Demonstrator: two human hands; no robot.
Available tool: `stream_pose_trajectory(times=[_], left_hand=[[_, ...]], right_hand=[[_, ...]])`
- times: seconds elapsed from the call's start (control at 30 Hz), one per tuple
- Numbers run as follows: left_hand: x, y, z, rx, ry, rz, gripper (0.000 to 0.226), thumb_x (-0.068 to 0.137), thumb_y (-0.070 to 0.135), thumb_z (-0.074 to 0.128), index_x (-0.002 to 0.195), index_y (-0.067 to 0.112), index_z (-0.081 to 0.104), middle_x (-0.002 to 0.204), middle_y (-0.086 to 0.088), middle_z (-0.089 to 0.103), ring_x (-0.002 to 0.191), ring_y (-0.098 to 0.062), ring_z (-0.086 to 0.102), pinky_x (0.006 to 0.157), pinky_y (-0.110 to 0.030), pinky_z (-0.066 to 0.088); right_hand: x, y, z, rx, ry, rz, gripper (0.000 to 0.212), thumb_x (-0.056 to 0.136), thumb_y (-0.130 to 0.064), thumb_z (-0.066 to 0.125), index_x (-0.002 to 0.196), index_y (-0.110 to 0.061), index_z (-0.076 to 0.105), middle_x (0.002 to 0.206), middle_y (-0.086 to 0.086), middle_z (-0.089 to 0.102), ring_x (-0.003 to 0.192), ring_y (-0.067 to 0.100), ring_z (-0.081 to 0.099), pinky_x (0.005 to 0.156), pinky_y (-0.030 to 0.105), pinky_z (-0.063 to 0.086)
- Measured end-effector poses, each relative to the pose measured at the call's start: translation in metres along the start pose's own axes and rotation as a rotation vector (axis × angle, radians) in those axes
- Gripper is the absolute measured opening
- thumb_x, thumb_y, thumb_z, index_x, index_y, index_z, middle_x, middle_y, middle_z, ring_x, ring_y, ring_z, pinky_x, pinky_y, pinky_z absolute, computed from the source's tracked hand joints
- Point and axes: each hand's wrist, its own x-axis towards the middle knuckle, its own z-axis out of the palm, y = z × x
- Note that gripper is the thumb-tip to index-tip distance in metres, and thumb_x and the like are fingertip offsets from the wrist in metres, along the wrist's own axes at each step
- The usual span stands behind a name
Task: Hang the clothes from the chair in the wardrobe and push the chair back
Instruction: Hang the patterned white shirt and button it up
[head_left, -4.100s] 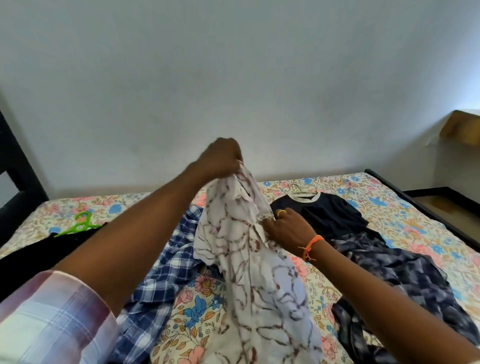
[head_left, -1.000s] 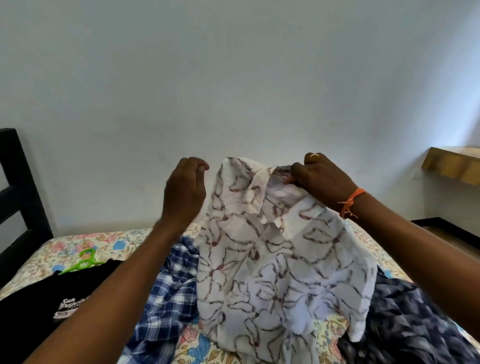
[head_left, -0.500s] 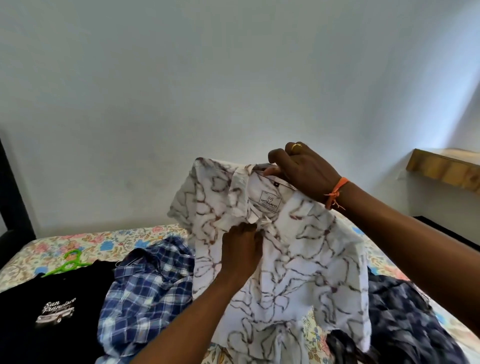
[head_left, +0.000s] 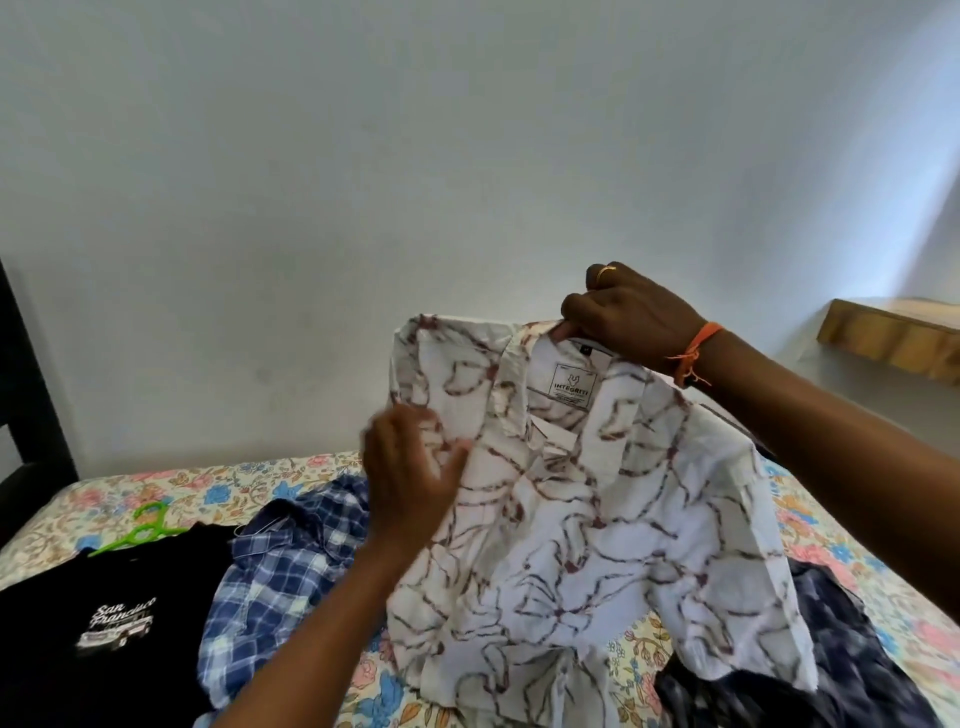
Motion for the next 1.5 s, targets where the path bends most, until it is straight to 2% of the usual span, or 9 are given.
stream_pose_trajectory(times=[0.2,0.37,0.67,0.77,0.87,1.0,1.23,1.37,1.5], left_hand=[[0.067,-0.025,-0.032,0.133,-0.017,0.111,0.063,0.09,0.046,0.055,0.147,0.024,0.039,0.152,-0.009,0.036,0.137,-0.028,0.032,0.106,-0.046,0.026],[0.116,0.013,-0.042,0.168,-0.304,0.532,0.044,0.098,0.043,0.04,0.12,0.015,0.067,0.109,-0.008,0.071,0.1,-0.03,0.065,0.086,-0.041,0.048],[0.106,0.014,-0.041,0.096,-0.536,0.323,0.027,0.099,0.04,0.046,0.098,0.026,0.069,0.086,0.005,0.07,0.081,-0.02,0.064,0.064,-0.031,0.044],[0.1,0.009,-0.04,0.139,-0.548,0.331,0.023,0.102,0.035,0.049,0.109,0.028,0.07,0.098,0.003,0.073,0.089,-0.022,0.065,0.071,-0.034,0.048],[0.098,0.01,-0.031,0.104,-0.56,0.298,0.025,0.102,0.035,0.049,0.114,0.03,0.07,0.105,0.004,0.073,0.096,-0.022,0.065,0.072,-0.032,0.043],[0.101,0.016,0.003,0.136,-0.588,0.262,0.025,0.101,0.038,0.048,0.115,0.032,0.069,0.11,0.005,0.072,0.101,-0.021,0.064,0.074,-0.032,0.042],[0.071,-0.006,0.084,0.186,-0.781,0.117,0.021,0.101,0.029,0.055,0.101,0.017,0.073,0.096,-0.004,0.073,0.091,-0.023,0.066,0.076,-0.034,0.048],[0.035,0.004,0.101,0.273,-0.786,0.078,0.021,0.099,0.019,0.059,0.079,0.012,0.062,0.068,0.001,0.055,0.072,-0.024,0.059,0.061,-0.031,0.032],[0.025,0.02,0.086,0.295,-0.815,-0.038,0.02,0.097,0.025,0.061,0.096,0.007,0.071,0.084,-0.011,0.07,0.08,-0.028,0.064,0.065,-0.033,0.04]], right_hand=[[0.003,-0.005,-0.005,0.049,0.046,-0.035,0.049,0.103,-0.039,0.038,0.068,-0.007,0.054,0.054,0.007,0.059,0.058,0.027,0.05,0.062,0.028,0.027],[0.005,-0.022,-0.002,0.068,0.021,-0.082,0.055,0.108,-0.038,0.029,0.073,-0.005,0.057,0.055,0.006,0.059,0.061,0.027,0.051,0.062,0.028,0.03],[-0.033,-0.046,-0.01,0.035,0.007,0.12,0.03,0.103,-0.031,0.051,0.118,-0.014,0.07,0.107,0.003,0.071,0.113,0.032,0.06,0.092,0.046,0.04],[-0.062,-0.067,-0.012,0.295,0.105,0.508,0.037,0.097,-0.031,0.06,0.125,-0.007,0.063,0.119,0.01,0.066,0.116,0.032,0.057,0.099,0.038,0.043],[-0.106,-0.08,0.005,0.366,-0.066,0.92,0.06,0.095,-0.058,0.046,0.129,-0.009,0.055,0.115,0.012,0.064,0.107,0.03,0.058,0.091,0.036,0.044],[-0.167,-0.082,0.048,0.354,-0.295,1.051,0.075,0.092,-0.073,0.007,0.092,-0.017,0.056,0.082,0.015,0.067,0.08,0.038,0.064,0.063,0.041,0.041],[-0.232,-0.071,0.126,0.255,-0.28,0.902,0.054,0.097,-0.055,0.027,0.082,-0.011,0.056,0.074,0.016,0.063,0.071,0.039,0.063,0.056,0.033,0.028],[-0.263,-0.081,0.14,0.279,-0.307,0.815,0.046,0.098,-0.046,0.039,0.08,-0.008,0.057,0.07,0.016,0.06,0.057,0.038,0.06,0.047,0.031,0.03],[-0.271,-0.101,0.129,0.272,-0.364,0.869,0.033,0.094,-0.035,0.061,0.076,-0.008,0.056,0.064,0.011,0.057,0.044,0.033,0.054,0.038,0.027,0.027]])
